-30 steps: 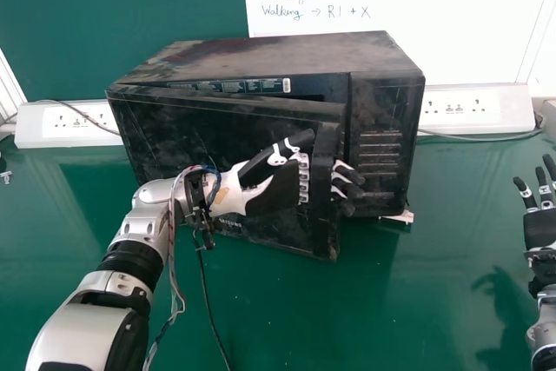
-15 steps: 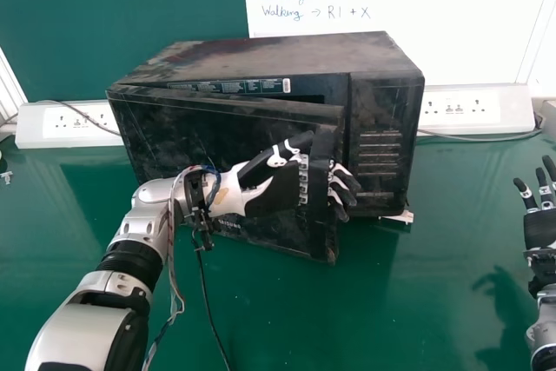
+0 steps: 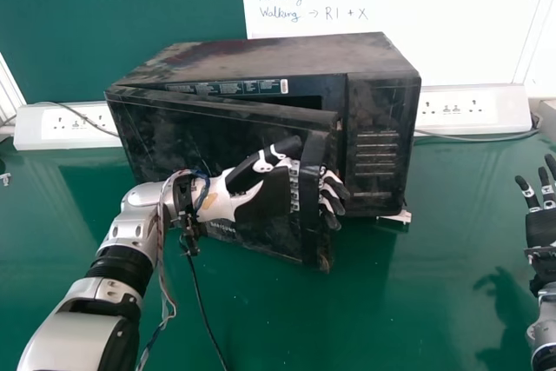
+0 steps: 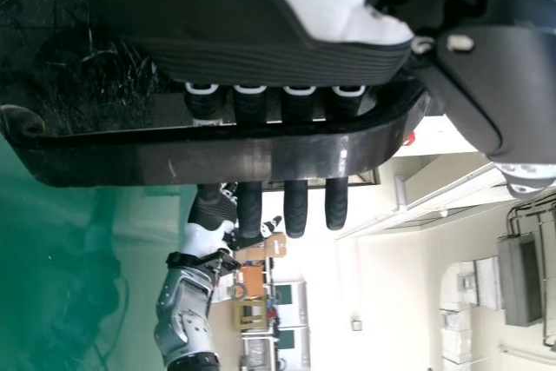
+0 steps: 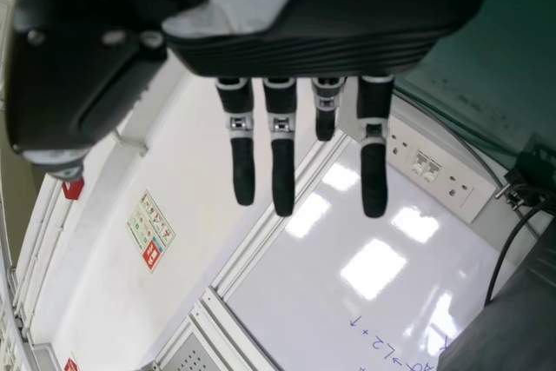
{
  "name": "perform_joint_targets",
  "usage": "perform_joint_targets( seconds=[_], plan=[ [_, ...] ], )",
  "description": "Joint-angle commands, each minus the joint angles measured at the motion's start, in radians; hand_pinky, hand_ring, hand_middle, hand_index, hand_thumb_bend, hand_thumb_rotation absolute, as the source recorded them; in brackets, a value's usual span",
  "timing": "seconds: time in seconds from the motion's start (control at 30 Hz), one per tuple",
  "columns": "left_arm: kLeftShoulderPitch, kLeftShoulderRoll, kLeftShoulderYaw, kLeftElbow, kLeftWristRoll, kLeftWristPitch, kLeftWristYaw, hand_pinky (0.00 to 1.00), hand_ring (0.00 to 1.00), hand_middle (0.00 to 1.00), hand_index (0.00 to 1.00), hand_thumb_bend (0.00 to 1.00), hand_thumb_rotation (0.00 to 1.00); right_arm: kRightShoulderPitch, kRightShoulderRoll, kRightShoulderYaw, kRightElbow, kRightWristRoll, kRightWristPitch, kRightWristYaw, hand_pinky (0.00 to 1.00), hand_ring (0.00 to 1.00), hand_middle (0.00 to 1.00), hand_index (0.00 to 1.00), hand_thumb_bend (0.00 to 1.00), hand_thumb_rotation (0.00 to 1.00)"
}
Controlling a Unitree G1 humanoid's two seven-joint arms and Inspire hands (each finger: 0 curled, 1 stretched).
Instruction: Open the door of oven
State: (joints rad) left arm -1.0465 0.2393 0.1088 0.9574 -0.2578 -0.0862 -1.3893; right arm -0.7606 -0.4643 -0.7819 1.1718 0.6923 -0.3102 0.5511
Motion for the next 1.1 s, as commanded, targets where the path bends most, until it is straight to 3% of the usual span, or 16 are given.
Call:
perform_joint_targets(
  seconds=[0.0, 0.23, 0.63, 1.07],
  plan=[
    [0.036, 0.021, 0.023, -0.038, -0.036, 0.023, 0.001, 0.43, 0.58, 0.68, 0.74, 0.88, 0.96, -0.004, -0.001, 0.004, -0.007, -0.005, -0.005, -0.008, 0.41, 0.49, 0.61, 0.65, 1.00, 0.85],
    [0.092, 0.031, 0.020, -0.137, -0.079, 0.080, -0.011, 0.46, 0.60, 0.69, 0.78, 0.88, 0.96, -0.002, -0.002, 0.006, -0.005, -0.007, -0.007, -0.008, 0.41, 0.49, 0.61, 0.65, 1.00, 0.85],
    [0.173, 0.050, 0.026, -0.306, -0.162, 0.178, -0.049, 0.43, 0.57, 0.67, 0.75, 0.85, 0.95, -0.001, -0.004, 0.002, -0.009, -0.006, -0.002, -0.010, 0.41, 0.48, 0.60, 0.65, 1.00, 0.86],
    [0.218, 0.081, 0.032, -0.324, -0.191, 0.148, -0.113, 0.47, 0.60, 0.69, 0.76, 0.86, 0.97, -0.001, -0.003, 0.003, -0.008, -0.010, -0.006, -0.016, 0.39, 0.48, 0.60, 0.66, 1.00, 0.86]
  ],
)
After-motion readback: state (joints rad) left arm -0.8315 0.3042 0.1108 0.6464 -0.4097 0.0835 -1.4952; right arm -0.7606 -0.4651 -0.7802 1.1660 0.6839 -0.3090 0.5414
